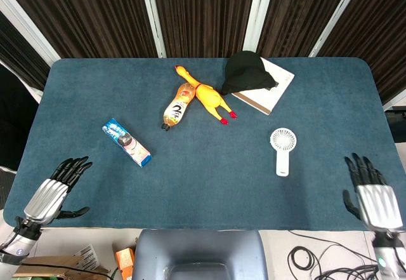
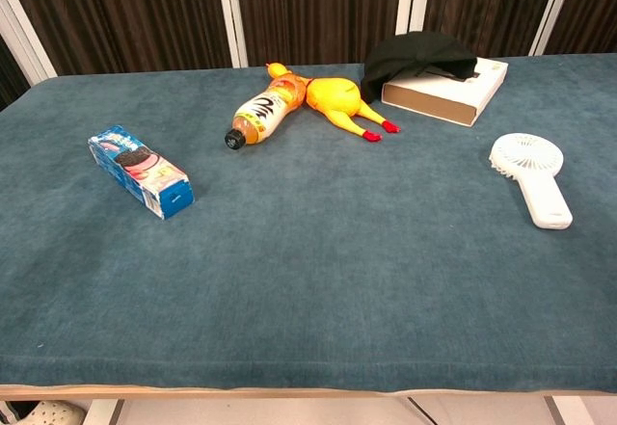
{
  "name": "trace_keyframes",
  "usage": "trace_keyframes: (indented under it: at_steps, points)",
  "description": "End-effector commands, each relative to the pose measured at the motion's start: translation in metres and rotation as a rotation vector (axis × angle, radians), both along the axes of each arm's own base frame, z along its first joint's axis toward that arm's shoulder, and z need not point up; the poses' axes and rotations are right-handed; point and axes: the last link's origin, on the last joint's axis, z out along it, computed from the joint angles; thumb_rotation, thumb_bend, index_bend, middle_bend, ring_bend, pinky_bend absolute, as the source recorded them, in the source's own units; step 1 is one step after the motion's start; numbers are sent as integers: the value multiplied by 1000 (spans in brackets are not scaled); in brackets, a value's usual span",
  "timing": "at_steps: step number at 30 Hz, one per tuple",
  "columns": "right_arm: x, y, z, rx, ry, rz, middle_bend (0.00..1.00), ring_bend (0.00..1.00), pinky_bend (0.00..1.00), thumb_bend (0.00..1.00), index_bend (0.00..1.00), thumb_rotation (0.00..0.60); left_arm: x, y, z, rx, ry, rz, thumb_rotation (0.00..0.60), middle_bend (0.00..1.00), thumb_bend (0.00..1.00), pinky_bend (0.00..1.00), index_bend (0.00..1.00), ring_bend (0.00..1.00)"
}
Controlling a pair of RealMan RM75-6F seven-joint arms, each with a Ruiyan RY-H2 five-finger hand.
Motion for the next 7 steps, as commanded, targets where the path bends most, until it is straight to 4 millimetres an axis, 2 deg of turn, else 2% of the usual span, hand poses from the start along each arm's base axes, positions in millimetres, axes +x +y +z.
trace_keyframes:
  at_steps: [1,7]
  points:
    - [-14,20,4,-2,-15,3,0,0,0,426,0,600,3,-4,-4,-24,5,-22,600,0,0,67,0,0]
    - [-17,17,3,21,-9,-20,0,0,0,426,0,600,3,-2,-6,-24,9,-12,600,0,0,67,0,0]
